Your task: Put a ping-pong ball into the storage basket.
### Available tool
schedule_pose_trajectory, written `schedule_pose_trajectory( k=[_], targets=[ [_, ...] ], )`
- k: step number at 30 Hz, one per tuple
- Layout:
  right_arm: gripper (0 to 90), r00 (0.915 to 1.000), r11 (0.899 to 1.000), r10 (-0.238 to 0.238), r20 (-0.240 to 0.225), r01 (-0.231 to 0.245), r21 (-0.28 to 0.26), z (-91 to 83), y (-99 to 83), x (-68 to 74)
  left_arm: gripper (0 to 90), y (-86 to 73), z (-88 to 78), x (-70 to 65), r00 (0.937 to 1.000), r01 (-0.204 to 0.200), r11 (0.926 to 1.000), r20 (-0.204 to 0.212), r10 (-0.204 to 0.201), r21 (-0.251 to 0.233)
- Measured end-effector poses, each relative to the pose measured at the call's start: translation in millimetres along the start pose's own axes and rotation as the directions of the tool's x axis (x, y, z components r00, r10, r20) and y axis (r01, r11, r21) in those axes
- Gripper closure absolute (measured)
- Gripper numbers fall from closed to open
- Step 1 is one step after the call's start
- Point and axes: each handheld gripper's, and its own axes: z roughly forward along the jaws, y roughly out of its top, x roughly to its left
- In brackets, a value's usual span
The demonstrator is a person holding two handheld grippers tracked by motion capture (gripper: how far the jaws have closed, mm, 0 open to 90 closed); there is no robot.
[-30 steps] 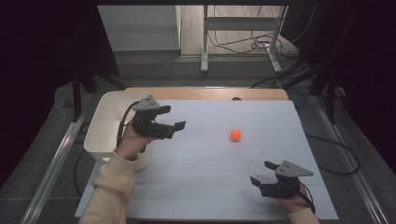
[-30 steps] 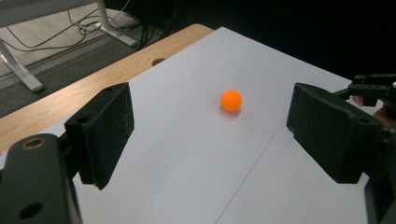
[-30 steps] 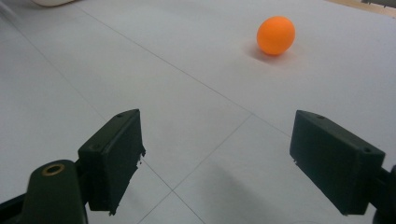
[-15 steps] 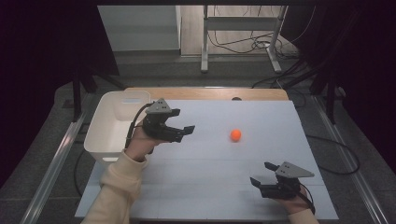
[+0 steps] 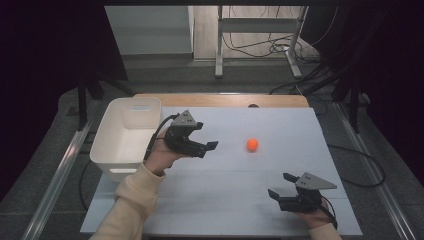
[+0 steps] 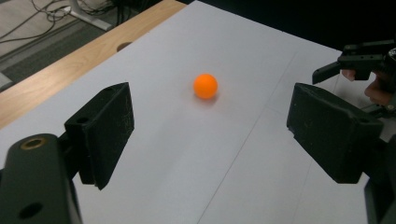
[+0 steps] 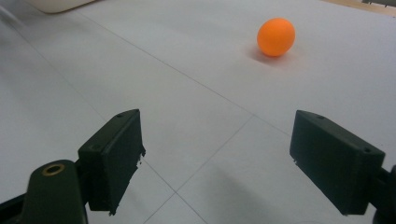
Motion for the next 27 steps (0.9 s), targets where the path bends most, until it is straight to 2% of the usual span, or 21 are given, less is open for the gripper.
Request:
schedule_pose_trajectory(
  k=[10,17,19,27],
  targets=[
    [18.2,1.0,1.0,-0.008,-0.003,0.008,-0.001,0.1,0.0,0.2,15.9,-4.1,15.3,-0.4,0.9997,0.008,0.9991,0.022,-0.009,0.042],
    [18.2,0.9999,1.0,-0.009,-0.004,0.009,-0.001,-0.2,-0.1,0.3,15.9,-4.8,23.4,-3.7,0.9994,0.003,0.9984,0.033,-0.004,0.056],
    [18.2,0.9999,1.0,-0.011,-0.005,0.011,0.001,0.0,-0.2,0.5,15.8,-5.1,26.1,-4.4,0.9988,0.008,0.9983,0.047,-0.011,0.058],
    [18.2,0.9998,1.0,-0.017,-0.005,0.017,0.003,-0.5,0.0,1.6,15.2,-6.8,34.2,-4.5,0.9983,0.017,0.9976,0.055,-0.02,0.067]
  ],
)
